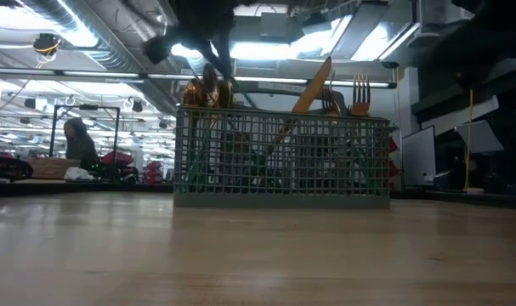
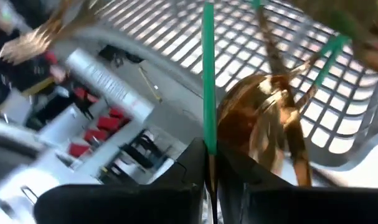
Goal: Sort silverware
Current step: Put the green knife in the gray silverware basket
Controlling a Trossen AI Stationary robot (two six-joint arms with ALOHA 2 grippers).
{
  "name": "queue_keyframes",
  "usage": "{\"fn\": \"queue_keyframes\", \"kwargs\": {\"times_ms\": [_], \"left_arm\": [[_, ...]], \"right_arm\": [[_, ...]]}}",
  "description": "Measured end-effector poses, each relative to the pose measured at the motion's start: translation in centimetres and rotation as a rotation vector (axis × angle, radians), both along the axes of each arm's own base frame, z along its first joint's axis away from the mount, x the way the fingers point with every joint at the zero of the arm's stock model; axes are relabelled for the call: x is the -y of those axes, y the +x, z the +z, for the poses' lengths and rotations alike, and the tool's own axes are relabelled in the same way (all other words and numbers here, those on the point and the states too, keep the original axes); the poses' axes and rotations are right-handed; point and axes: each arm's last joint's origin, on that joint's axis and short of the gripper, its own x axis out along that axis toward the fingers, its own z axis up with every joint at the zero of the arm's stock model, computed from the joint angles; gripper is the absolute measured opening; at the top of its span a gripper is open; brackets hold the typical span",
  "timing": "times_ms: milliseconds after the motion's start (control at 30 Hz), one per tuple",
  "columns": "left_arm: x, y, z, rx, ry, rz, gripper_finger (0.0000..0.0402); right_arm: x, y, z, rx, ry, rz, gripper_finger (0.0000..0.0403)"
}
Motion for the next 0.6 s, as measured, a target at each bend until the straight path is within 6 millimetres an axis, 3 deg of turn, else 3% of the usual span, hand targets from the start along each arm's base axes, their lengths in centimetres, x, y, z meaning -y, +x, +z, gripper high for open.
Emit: {"fn": "queue_keyframes", "kwargs": {"times_ms": [133, 267, 600], "left_arm": [[0.2, 0.9, -1.7, -0.157, 0.06, -0.083, 0.002], [0.3, 1.6, -2.9, -0.203, 0.074, -0.095, 0.0046], [0.8, 2.9, -2.5, 0.067, -0.01, -0.022, 0.0112]], "right_arm": [[0.0, 0.1, 0.1, 0.019, 0.004, -0.007, 0.0108], [-0.1, 0.1, 0.2, 0.033, 0.006, -0.005, 0.0108], [-0.2, 0.3, 0.6, 0.072, -0.057, 0.031, 0.0108]]}}
